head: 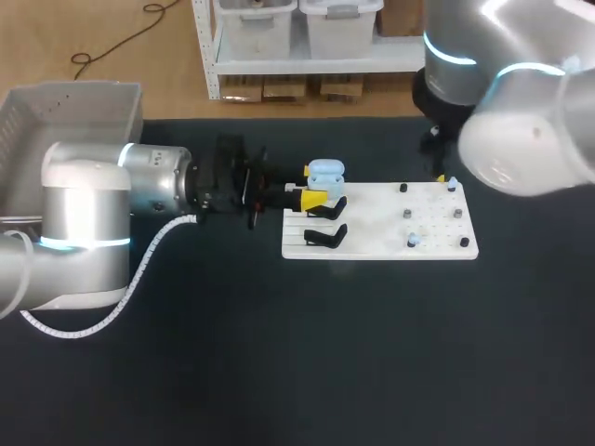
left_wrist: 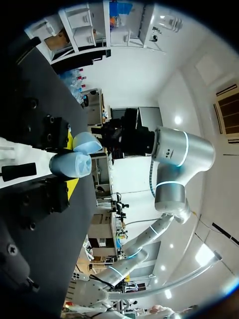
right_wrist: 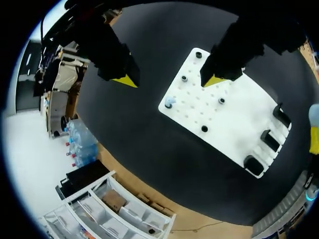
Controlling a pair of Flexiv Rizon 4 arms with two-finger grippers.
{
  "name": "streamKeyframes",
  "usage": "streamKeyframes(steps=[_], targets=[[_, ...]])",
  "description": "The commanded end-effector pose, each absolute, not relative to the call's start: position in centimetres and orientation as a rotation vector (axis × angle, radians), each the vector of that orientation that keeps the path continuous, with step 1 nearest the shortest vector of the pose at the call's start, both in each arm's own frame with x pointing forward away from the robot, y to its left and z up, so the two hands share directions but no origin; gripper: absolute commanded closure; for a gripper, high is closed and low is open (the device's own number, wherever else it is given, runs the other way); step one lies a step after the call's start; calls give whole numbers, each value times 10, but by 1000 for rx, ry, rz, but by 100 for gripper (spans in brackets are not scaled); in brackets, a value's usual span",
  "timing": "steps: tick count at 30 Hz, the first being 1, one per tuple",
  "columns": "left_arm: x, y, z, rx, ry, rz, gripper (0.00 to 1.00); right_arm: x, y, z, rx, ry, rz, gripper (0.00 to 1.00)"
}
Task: Pick up each earbud case from the left stands, insert the matching earbuds, close the lid, and place the case in the box.
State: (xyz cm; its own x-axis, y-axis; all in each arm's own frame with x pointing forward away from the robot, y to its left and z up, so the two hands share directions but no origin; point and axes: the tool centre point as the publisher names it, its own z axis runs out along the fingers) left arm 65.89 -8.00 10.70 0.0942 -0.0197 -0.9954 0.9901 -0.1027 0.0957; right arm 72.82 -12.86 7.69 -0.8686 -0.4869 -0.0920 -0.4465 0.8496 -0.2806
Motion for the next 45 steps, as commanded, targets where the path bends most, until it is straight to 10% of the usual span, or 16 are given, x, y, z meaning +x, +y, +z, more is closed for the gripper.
streamKeyframes(steps=[1,16,30,45], targets=[[660,-80,105,1315,1073,-1223,100,736,-120,70,-630,2972,-437,50],[660,-80,105,1315,1073,-1223,100,730,-121,58,-217,3079,-339,31],[660,-80,105,1315,1073,-1223,100,731,-124,42,-140,3047,-386,55],[660,-80,105,1315,1073,-1223,100,741,-123,30,-213,3039,-474,56]])
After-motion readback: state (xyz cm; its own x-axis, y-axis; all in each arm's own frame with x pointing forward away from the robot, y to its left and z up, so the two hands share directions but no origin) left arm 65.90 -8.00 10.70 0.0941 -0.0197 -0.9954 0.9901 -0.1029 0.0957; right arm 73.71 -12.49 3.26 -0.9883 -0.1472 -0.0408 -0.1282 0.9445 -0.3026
